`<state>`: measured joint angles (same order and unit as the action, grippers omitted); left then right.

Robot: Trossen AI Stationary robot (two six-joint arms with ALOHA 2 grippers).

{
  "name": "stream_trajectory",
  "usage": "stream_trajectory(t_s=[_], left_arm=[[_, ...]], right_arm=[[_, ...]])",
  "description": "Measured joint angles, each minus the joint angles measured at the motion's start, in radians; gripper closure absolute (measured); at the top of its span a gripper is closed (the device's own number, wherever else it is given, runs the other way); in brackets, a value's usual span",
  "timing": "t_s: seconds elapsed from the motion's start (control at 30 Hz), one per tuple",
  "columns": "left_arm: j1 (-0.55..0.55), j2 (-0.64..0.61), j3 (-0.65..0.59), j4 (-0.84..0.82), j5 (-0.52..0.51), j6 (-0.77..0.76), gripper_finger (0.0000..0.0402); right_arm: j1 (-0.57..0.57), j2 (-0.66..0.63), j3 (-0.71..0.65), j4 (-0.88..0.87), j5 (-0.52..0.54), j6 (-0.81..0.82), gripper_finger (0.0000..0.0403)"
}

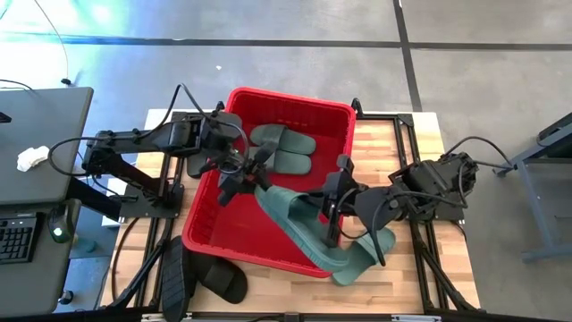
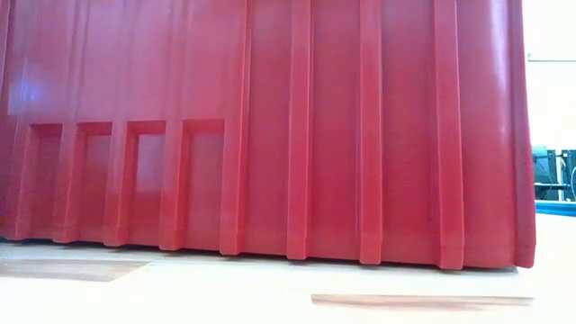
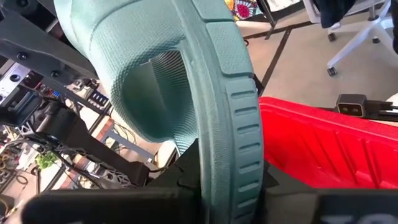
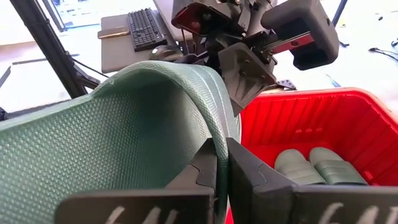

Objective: Pick and place slides into bin
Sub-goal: Put the green slide into the red container

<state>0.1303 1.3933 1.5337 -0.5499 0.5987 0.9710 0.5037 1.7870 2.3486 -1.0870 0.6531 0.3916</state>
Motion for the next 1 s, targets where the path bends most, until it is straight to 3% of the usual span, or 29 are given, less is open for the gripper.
stream_trajectory(t_s=[0.1,0.3,0.57,0.77,1.0], left_arm=[[0.0,0.0,0.0,-0.001,-0.039,0.0,0.0378],[-0.001,-0.003,0.001,-0.025,-0.137,-0.006,0.0371],[0.0,0.002,-0.002,-0.074,-0.22,-0.009,0.0378],[0.0,0.001,-0.002,-0.165,-0.418,-0.008,0.0378],[0.0,-0.004,-0.002,-0.293,-0.637,-0.01,0.0378]], right_arm=[[0.001,0.0,0.0,-0.004,0.028,0.024,0.0403],[0.0,0.0,-0.001,-0.028,0.048,0.071,0.0389],[0.001,-0.001,-0.001,-0.127,0.03,0.254,0.0297],[0.007,-0.033,0.0,-0.105,-0.04,0.282,0.024],[0.049,-0.079,0.0,-0.114,0.032,0.285,0.0225]])
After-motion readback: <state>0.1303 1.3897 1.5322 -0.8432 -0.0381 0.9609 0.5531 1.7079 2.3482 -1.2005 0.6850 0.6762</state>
